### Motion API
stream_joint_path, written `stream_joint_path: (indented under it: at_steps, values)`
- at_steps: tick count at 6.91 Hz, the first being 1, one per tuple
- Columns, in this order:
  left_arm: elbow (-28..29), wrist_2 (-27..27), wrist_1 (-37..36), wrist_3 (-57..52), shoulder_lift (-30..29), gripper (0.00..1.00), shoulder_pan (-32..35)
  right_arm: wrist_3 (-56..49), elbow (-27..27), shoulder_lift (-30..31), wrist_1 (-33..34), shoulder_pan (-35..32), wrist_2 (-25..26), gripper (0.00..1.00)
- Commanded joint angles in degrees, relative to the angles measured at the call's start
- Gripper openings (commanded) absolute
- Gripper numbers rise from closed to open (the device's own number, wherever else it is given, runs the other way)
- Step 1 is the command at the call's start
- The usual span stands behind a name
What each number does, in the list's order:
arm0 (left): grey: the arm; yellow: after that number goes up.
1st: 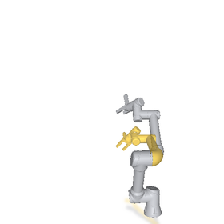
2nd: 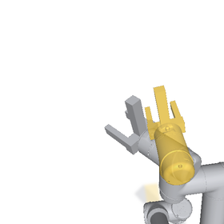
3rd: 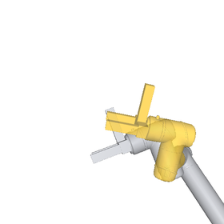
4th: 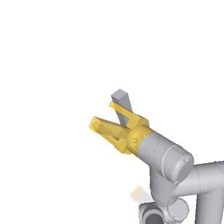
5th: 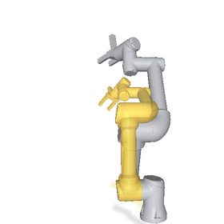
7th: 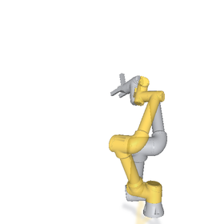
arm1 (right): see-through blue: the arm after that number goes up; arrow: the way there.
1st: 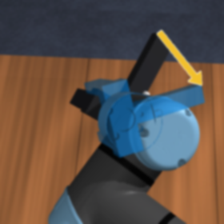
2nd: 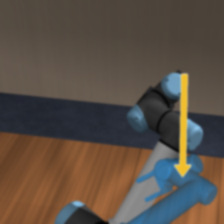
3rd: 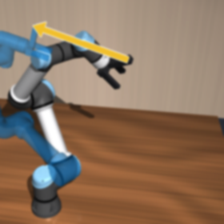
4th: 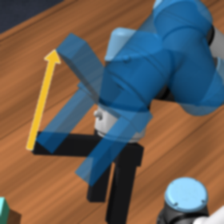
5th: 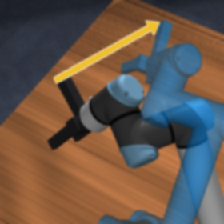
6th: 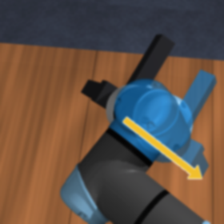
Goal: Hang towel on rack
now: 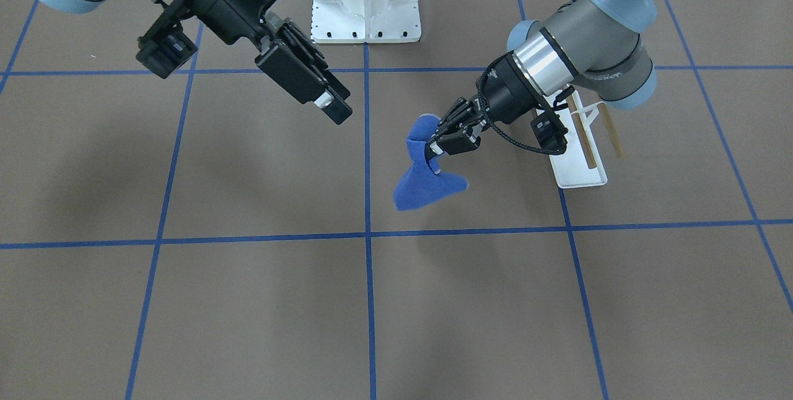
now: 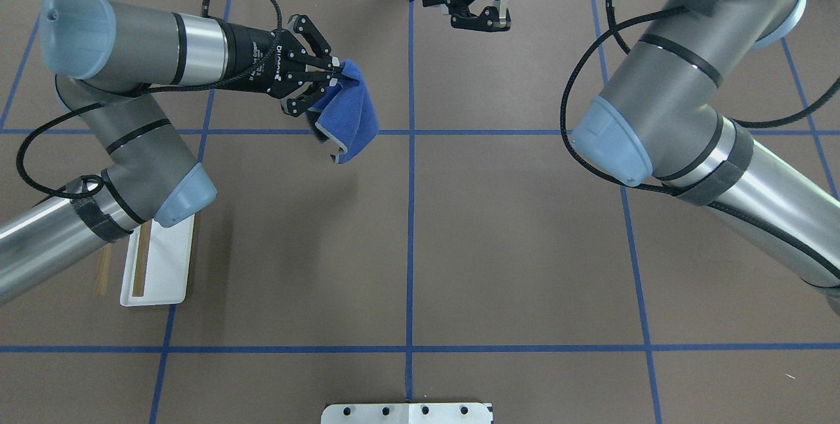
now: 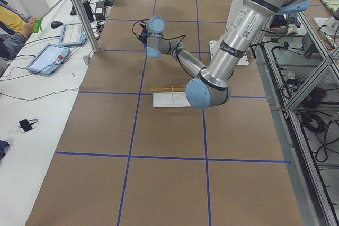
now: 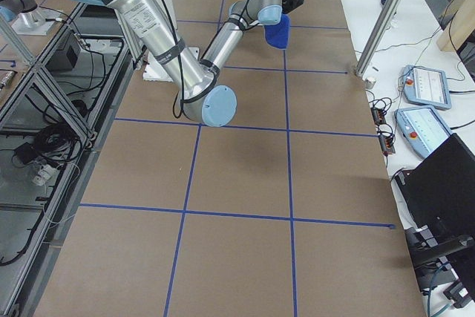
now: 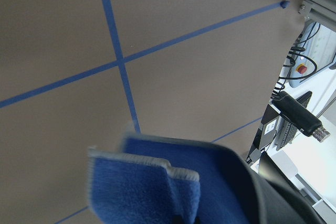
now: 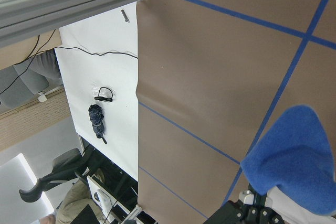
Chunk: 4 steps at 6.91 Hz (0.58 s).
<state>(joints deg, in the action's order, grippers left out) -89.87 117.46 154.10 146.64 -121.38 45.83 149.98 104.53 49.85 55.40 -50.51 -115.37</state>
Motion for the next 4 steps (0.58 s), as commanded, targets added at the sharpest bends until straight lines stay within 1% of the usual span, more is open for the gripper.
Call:
stream_joint_path:
  at_steps: [1, 2, 3, 4]
  values:
    - [-6.1, -0.3, -0.6, -24.2, 5.7, 0.00, 0.5, -3.5, 0.8, 2.7, 0.1, -1.7, -2.4, 1.00]
    - [-7.0, -0.4, -0.6, -34.4, 7.2, 0.00, 1.8, -4.9, 0.8, 3.2, 0.1, -1.8, -2.4, 1.00]
    - [-8.2, -0.4, -0.7, -49.1, 9.6, 0.00, 2.5, -5.7, 0.7, 3.7, 0.1, -1.9, -2.4, 1.00]
    - [-9.4, -0.4, -0.7, -60.0, 13.0, 0.00, 2.9, -7.5, 0.7, 4.1, 0.1, -1.9, -2.4, 1.00]
